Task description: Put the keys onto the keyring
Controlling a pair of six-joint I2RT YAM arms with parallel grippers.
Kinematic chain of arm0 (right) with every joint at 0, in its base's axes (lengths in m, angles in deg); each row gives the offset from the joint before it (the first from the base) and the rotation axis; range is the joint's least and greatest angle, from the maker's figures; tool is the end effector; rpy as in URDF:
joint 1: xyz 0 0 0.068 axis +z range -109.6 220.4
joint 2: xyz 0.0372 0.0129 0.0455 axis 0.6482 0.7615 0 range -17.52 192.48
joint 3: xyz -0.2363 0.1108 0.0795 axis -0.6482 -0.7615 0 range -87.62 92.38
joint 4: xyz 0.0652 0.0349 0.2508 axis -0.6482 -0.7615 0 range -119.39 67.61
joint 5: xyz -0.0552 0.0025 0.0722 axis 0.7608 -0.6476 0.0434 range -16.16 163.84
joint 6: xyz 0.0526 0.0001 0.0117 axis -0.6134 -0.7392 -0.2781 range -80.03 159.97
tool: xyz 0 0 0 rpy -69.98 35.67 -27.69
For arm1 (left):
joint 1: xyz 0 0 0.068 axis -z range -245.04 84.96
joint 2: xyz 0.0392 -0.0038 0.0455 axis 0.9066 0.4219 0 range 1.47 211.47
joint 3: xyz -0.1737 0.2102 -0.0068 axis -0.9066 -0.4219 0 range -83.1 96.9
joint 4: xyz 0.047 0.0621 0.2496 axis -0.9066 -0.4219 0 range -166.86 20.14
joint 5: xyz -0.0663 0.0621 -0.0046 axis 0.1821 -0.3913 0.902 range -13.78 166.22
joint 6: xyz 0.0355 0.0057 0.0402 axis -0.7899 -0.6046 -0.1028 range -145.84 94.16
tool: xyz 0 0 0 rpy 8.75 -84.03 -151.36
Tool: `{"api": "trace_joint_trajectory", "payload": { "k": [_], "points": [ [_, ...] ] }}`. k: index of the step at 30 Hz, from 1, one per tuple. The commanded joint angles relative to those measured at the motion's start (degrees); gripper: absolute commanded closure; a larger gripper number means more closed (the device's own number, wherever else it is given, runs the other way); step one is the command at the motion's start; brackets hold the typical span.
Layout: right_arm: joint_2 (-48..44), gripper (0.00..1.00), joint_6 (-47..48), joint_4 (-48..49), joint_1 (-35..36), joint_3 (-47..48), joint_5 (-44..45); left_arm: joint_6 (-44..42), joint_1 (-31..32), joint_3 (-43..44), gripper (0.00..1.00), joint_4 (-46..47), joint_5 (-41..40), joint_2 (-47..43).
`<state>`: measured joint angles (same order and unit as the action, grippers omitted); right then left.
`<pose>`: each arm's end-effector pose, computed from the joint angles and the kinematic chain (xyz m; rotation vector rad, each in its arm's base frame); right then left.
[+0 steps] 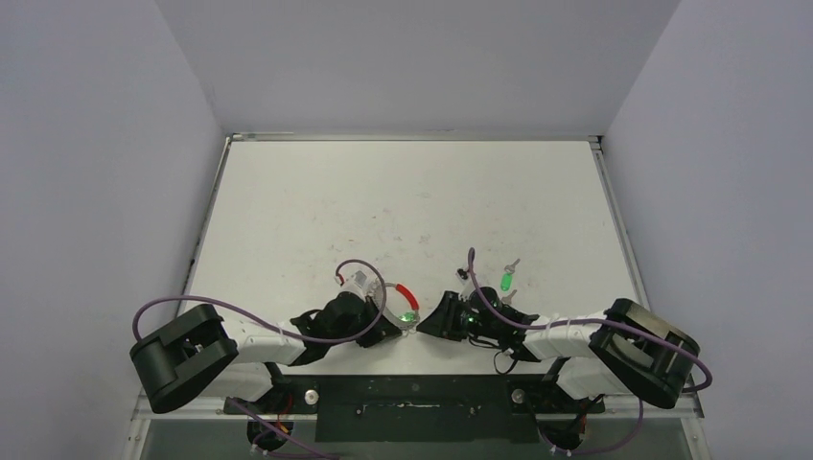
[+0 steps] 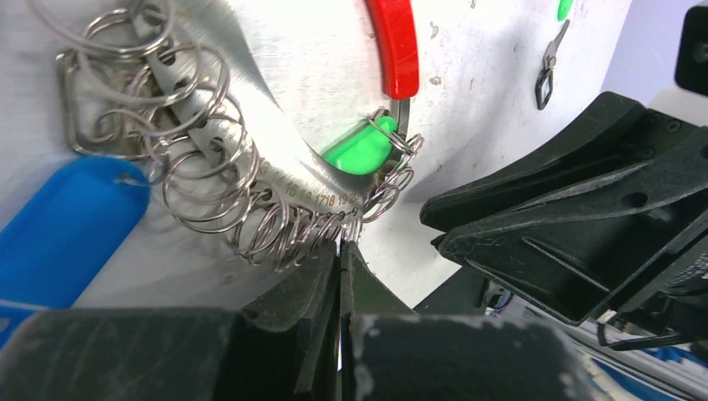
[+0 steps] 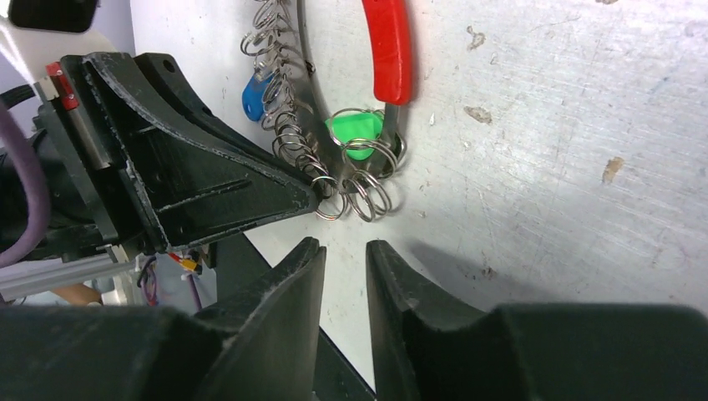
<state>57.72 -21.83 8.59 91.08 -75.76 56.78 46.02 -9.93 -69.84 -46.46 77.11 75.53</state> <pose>0.1233 0.1671 0.1187 0.0369 2.4886 1.3403 0.1176 -0.1696 0.1161 -0.3569 2.4919 -1.1221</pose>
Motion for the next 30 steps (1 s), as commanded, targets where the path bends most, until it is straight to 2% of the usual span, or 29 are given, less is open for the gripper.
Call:
{"api": "trace_joint_trajectory", "payload": {
  "k": [1,5,8,11,15,21,27,30],
  "points": [
    [1.6,0.68,-4.2,10.1,0.7,-0.8,0.6,4.9,-1.7,-2.3,1.0,9.6,2.5,-1.3],
    [4.0,0.63,-5.8,14.3,2.3,-0.8,1.8,5.8,-2.0,-2.4,1.0,11.3,3.3,-0.6],
    [6.3,0.66,-7.0,18.1,3.8,-0.8,2.4,6.4,-2.1,-2.7,1.0,13.2,3.6,0.1],
    [8.5,0.73,-7.7,20.4,4.6,-0.8,3.0,7.3,-2.2,-3.3,1.0,15.1,3.6,0.8],
    [10.3,0.74,-8.4,22.8,4.6,-2.1,5.6,8.0,-2.5,-3.9,1.0,16.4,3.9,1.2],
    [10.8,0.73,-10.0,25.3,4.6,-4.0,10.1,8.5,-2.7,-4.5,1.0,17.4,4.0,1.3],
    [11.1,0.65,-11.8,27.4,4.6,-5.0,11.5,8.9,-2.9,-4.7,1.0,18.5,4.1,1.6],
    [11.7,0.64,-13.0,28.9,4.8,-4.8,11.5,9.0,-2.9,-4.9,1.0,19.2,4.2,2.1]
  ]
}}
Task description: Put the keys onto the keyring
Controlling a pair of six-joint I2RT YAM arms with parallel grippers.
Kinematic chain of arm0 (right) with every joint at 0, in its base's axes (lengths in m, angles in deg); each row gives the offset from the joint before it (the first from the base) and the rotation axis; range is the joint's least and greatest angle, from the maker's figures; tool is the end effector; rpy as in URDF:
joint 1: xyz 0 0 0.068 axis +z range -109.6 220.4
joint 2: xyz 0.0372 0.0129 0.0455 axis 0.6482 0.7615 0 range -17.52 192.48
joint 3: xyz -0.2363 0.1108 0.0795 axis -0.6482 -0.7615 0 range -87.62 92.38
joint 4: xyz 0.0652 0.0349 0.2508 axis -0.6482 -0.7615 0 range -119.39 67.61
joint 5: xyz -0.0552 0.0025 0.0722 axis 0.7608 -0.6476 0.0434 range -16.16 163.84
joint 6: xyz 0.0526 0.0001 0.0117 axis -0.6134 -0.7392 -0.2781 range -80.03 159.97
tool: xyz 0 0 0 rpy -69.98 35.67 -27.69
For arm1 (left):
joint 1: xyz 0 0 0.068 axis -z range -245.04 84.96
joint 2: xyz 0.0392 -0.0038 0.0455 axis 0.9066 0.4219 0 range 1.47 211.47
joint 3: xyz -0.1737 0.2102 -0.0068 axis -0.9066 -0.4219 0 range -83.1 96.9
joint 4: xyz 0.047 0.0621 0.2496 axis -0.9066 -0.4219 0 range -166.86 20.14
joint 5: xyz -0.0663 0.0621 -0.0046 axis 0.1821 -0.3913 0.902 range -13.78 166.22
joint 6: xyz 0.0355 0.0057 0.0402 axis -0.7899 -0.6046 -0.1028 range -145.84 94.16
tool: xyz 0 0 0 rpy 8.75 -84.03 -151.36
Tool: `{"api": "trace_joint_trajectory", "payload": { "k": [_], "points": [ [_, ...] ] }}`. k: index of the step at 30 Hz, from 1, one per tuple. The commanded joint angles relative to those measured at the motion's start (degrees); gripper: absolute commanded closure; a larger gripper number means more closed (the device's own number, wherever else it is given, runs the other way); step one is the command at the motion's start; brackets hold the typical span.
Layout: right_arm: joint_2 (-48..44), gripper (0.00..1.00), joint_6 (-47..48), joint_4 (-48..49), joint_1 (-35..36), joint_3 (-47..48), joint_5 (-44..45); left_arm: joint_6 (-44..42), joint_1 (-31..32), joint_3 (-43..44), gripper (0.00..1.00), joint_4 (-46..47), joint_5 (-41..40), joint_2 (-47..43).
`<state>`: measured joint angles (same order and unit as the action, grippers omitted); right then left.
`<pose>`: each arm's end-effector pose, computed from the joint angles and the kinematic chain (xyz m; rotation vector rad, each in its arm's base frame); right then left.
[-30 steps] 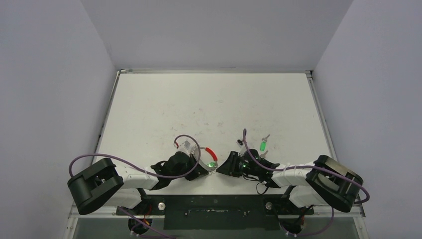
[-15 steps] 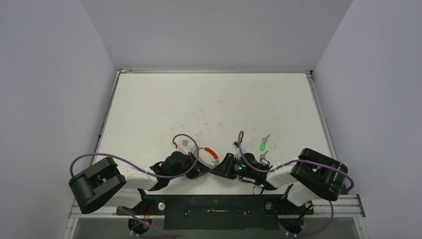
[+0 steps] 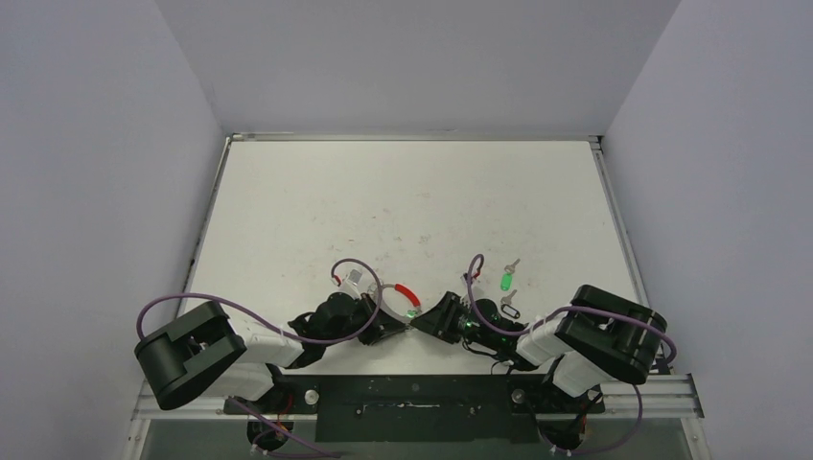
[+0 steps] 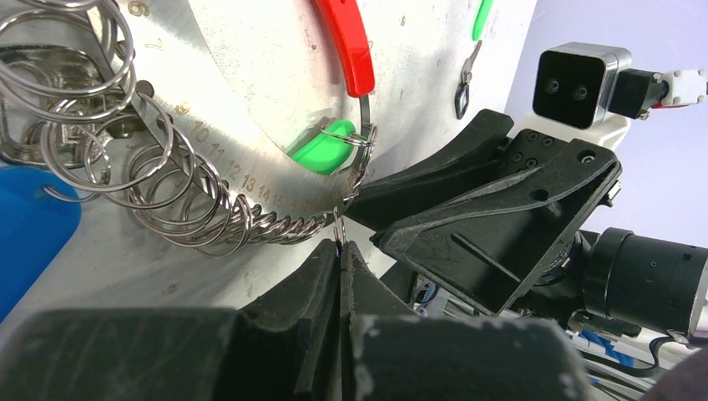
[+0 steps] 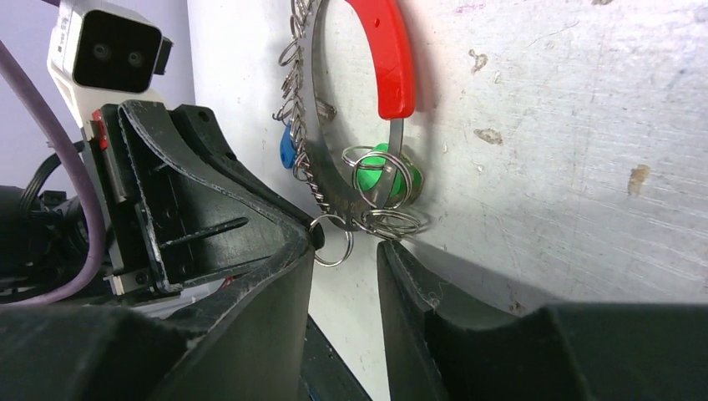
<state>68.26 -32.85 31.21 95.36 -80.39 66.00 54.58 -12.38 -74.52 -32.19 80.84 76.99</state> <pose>0.1149 0.1723 0.1025 0.2658 2.3588 1.4292 0.1194 -0.1613 0.1135 -0.5314 2.3929 -1.3566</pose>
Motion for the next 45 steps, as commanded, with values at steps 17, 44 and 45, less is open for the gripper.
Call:
{"api": "trace_joint_trajectory", "payload": {
  "k": [17,44,45],
  "points": [
    [22.0,0.73,-17.3,26.7,3.0,0.3,1.8,1.2,-0.6,-0.4,1.0,8.2,0.9,2.6],
    [10.7,1.0,-5.7,0.5,4.3,4.9,-5.3,-3.6,-2.9,1.2,0.33,-13.8,-0.1,-16.1],
    [8.2,1.0,-2.5,-7.2,4.2,6.1,-5.5,-4.1,-3.3,1.6,0.31,-16.2,-0.1,-17.9]
  ]
}}
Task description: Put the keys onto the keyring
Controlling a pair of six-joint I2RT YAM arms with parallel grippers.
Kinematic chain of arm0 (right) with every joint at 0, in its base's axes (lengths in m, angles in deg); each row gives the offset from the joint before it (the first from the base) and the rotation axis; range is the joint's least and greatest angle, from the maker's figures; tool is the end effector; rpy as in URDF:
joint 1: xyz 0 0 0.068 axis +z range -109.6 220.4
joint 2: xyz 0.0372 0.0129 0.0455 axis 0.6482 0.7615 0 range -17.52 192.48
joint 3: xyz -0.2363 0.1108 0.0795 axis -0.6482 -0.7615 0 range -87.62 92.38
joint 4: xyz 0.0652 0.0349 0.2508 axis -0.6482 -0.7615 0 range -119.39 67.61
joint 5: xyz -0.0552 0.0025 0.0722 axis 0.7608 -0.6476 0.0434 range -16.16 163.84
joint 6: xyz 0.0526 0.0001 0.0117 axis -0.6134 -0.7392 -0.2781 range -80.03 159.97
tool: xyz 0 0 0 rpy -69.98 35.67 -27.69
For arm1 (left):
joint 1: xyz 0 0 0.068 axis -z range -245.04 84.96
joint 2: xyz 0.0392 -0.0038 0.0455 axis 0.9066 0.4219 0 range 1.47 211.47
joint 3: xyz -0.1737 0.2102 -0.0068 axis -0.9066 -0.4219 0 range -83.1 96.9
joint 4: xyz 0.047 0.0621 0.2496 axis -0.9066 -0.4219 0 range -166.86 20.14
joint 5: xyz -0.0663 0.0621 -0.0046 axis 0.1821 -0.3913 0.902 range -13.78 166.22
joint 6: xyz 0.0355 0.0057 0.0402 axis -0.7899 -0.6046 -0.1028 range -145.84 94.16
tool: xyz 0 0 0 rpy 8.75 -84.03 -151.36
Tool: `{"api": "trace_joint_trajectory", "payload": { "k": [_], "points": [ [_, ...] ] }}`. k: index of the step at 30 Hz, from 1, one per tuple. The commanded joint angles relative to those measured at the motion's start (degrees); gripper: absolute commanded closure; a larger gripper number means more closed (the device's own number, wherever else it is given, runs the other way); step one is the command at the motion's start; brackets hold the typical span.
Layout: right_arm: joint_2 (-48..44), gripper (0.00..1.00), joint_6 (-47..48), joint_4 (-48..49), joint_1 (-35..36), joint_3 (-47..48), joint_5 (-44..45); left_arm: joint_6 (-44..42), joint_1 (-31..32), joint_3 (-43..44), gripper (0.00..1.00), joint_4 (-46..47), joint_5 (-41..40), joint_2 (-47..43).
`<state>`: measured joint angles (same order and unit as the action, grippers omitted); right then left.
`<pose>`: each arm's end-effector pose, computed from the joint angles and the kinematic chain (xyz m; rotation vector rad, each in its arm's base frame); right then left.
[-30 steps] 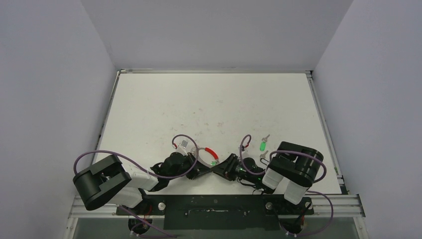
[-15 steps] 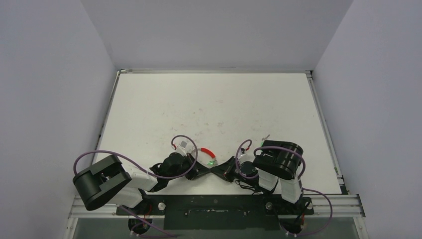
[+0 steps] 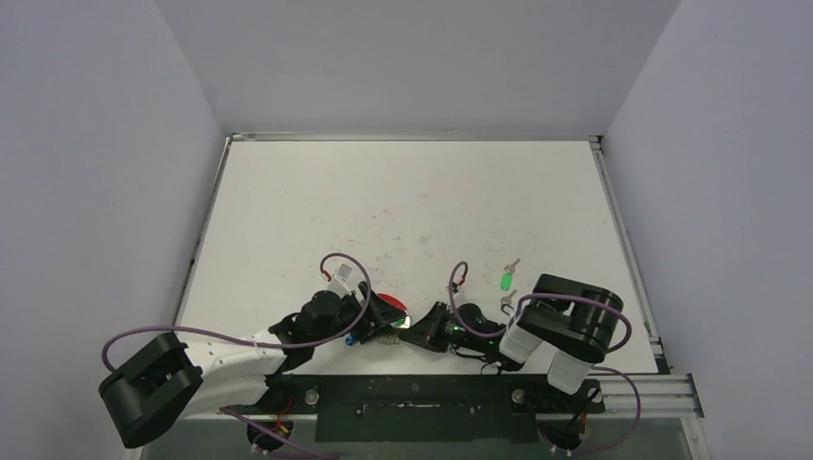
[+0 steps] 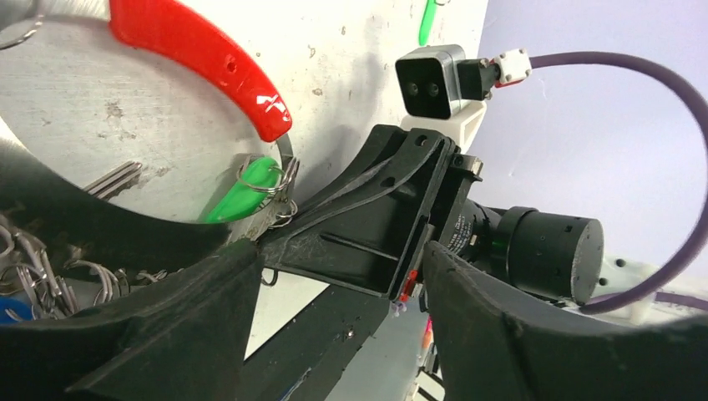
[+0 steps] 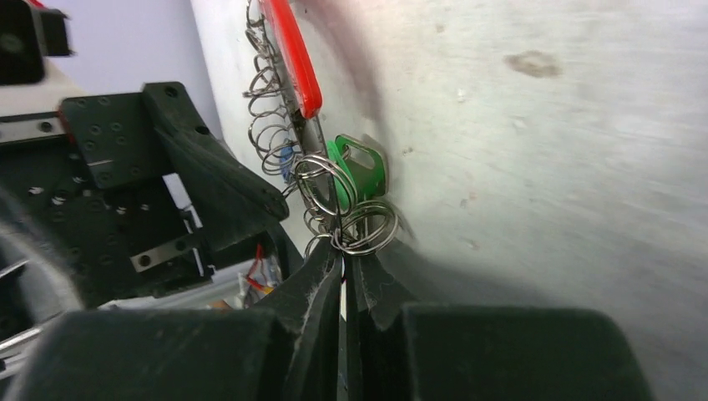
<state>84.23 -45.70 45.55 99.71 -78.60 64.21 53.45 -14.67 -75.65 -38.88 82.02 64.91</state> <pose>0.1077 0.1931 0.0786 0.4372 2.4549 1.5818 0.1171 -0.1470 0.1337 -0.5171 2.3120 -1.4162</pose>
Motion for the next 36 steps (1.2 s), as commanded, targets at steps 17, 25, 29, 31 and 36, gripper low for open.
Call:
{"api": "trace_joint_trajectory", "payload": {
  "k": [17,25,29,31,36],
  "points": [
    [-20.1,1.0,65.6,-107.6,-1.2,45.0,19.0,-22.3,-6.7,16.6,0.28,-45.9,-3.3,-22.9],
    [-27.8,1.0,76.1,-110.1,-0.7,50.7,32.5,-26.8,-7.0,21.6,0.29,-49.8,-4.7,-18.9],
    [-31.1,1.0,82.4,-107.5,-0.5,50.8,34.1,-27.7,-7.0,21.1,0.29,-48.1,-4.8,-18.8],
    [-32.4,1.0,84.9,-106.1,-0.3,50.7,34.6,-28.0,-7.0,20.6,0.29,-47.3,-5.1,-19.2],
    [-33.3,1.0,89.3,-100.2,0.6,47.5,31.7,-28.4,-7.2,18.6,0.29,-44.7,-5.4,-21.4]
  ]
}}
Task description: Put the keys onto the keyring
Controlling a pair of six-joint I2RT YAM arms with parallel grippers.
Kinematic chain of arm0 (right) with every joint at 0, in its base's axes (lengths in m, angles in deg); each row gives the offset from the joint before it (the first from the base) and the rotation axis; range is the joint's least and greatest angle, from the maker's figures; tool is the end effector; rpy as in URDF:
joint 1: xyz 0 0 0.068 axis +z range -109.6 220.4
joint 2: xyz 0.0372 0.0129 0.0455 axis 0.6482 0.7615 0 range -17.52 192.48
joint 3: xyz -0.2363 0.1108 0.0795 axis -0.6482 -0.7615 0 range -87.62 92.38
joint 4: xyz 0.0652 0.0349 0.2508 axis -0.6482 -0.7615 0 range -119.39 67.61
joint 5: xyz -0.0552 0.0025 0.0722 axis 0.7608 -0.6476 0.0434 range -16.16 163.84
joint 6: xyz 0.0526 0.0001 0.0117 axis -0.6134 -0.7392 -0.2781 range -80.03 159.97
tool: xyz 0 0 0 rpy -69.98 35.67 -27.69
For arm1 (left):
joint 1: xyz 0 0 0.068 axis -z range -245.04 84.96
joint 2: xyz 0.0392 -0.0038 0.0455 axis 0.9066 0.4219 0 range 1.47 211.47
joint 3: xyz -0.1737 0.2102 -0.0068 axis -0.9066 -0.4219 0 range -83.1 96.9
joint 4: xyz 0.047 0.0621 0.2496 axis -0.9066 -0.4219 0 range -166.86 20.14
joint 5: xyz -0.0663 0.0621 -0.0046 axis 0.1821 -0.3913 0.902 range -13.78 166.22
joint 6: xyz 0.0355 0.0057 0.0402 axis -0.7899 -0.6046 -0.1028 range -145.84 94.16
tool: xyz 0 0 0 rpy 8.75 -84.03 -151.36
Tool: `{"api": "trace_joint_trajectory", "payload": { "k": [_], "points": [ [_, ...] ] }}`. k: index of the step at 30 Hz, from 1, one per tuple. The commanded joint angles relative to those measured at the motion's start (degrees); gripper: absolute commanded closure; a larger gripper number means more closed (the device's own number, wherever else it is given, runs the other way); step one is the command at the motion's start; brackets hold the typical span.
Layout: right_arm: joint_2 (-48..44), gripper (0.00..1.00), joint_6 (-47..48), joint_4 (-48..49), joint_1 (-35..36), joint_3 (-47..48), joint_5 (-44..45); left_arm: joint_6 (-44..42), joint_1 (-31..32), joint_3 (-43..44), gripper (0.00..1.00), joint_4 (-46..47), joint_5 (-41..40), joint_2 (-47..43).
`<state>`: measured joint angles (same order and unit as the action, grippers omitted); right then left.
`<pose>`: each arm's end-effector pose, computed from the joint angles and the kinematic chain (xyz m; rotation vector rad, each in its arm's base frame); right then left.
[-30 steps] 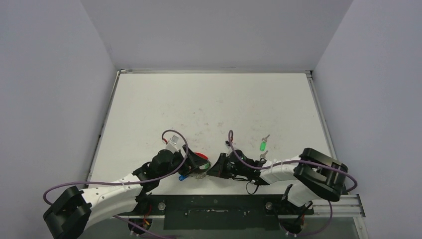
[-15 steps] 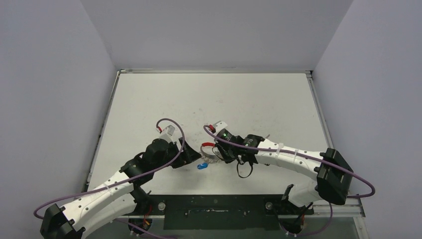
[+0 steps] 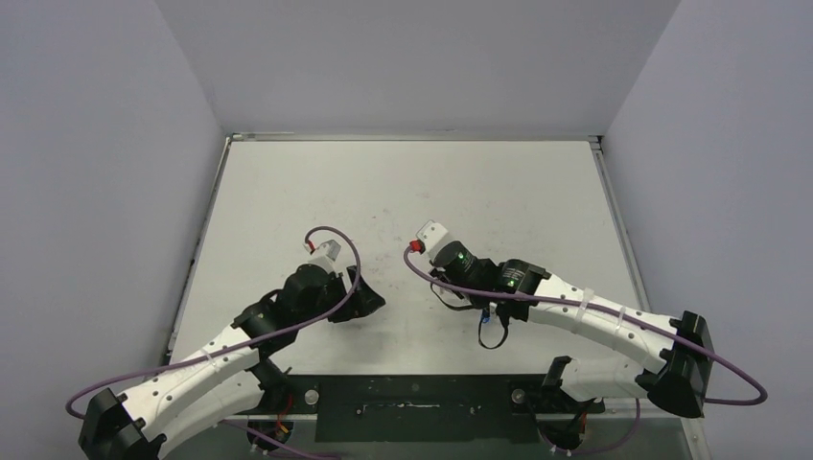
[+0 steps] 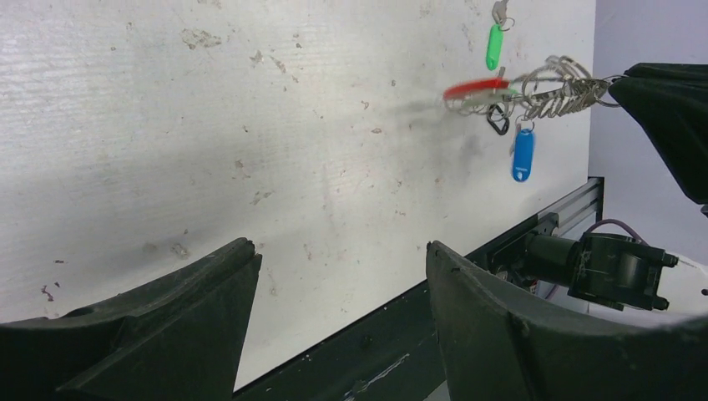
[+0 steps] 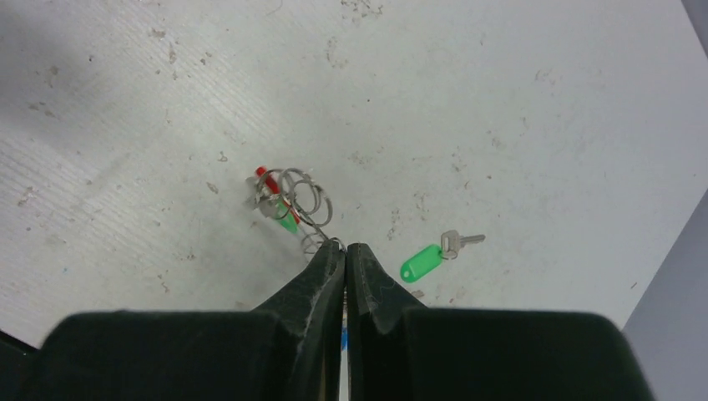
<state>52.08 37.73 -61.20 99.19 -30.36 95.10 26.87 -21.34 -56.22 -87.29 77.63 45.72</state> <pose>0.1392 0.2049 0.2837 -0.9879 2.1690 0.0412 0.1243 -0.1199 0.2192 -0.1694 2.3454 -0.9359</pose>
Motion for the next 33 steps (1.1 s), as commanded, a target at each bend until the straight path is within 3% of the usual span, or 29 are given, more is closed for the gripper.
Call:
{"api": "trace_joint_trajectory", "payload": {
  "k": [1,9,18,25,33],
  "points": [
    [-0.6,1.0,6.0,8.0,1.4,-1.8,-0.4,-1.9,-0.5,-1.5,0.29,4.4,-1.0,-2.9],
    [-0.1,1.0,3.1,20.3,2.3,-9.7,-13.2,-4.4,-0.6,-7.2,0.31,11.4,0.1,-8.1],
    [-12.5,1.0,3.4,29.6,2.3,-17.2,-18.4,-8.7,-0.7,-15.9,0.33,29.6,4.7,-13.8],
    [-17.3,1.0,4.3,33.6,2.2,-21.1,-24.0,-18.3,-0.6,-20.3,0.34,46.8,10.3,-14.7],
    [-18.6,1.0,2.3,40.7,2.3,-23.2,-29.0,-29.6,-0.5,-18.0,0.4,52.8,18.2,-9.9]
  ]
}}
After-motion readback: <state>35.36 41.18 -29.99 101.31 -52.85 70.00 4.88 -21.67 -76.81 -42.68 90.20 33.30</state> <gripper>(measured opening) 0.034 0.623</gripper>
